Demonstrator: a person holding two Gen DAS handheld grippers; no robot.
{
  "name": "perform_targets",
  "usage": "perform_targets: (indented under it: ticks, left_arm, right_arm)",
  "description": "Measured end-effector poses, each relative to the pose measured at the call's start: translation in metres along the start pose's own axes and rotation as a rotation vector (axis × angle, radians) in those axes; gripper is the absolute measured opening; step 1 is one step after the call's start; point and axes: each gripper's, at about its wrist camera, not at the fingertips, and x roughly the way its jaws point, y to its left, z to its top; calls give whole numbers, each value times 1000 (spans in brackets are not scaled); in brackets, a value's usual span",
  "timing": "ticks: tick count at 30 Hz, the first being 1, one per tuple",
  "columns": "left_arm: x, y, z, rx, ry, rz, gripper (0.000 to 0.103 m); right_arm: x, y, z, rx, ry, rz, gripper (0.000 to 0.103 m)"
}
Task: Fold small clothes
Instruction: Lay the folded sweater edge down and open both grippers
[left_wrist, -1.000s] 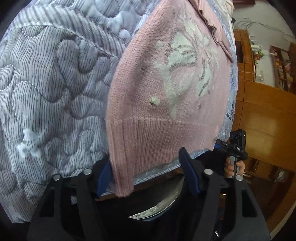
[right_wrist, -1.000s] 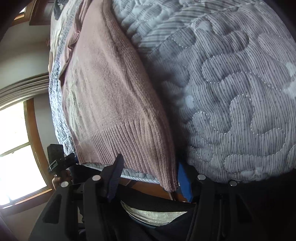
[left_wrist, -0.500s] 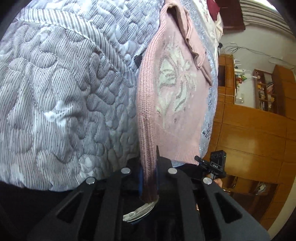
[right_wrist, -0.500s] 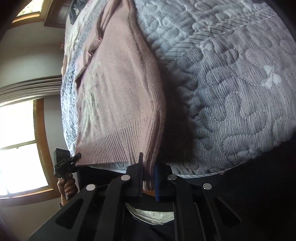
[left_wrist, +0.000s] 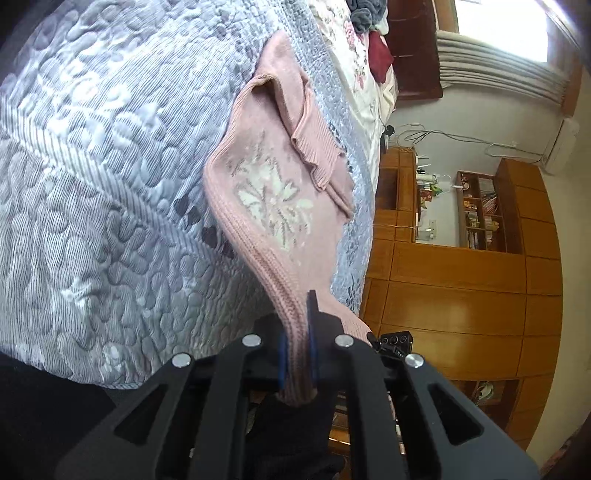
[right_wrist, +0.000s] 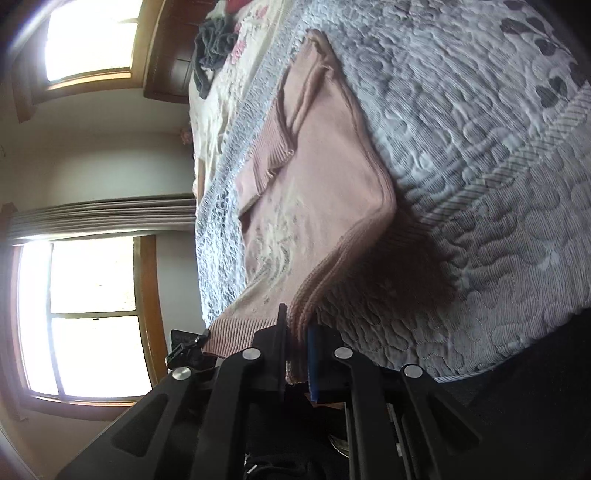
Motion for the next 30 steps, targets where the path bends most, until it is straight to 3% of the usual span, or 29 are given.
perform_targets:
  ticks: [11, 20, 26, 30]
  left_arm:
    - [5, -23, 76, -44, -52, -25, 7]
    - [59, -9, 162, -148, -38, 50, 7]
    - [90, 12, 202, -215, -22, 101, 9]
    - [93, 23, 216, -256, -46, 75, 29]
  right_arm:
    - [0, 22, 81, 20, -64, 12, 8]
    - [49, 18, 163, 73, -34, -104, 8]
    - [86, 0, 210, 134, -14, -154, 9]
    - [98, -11, 233, 169, -7, -164, 19]
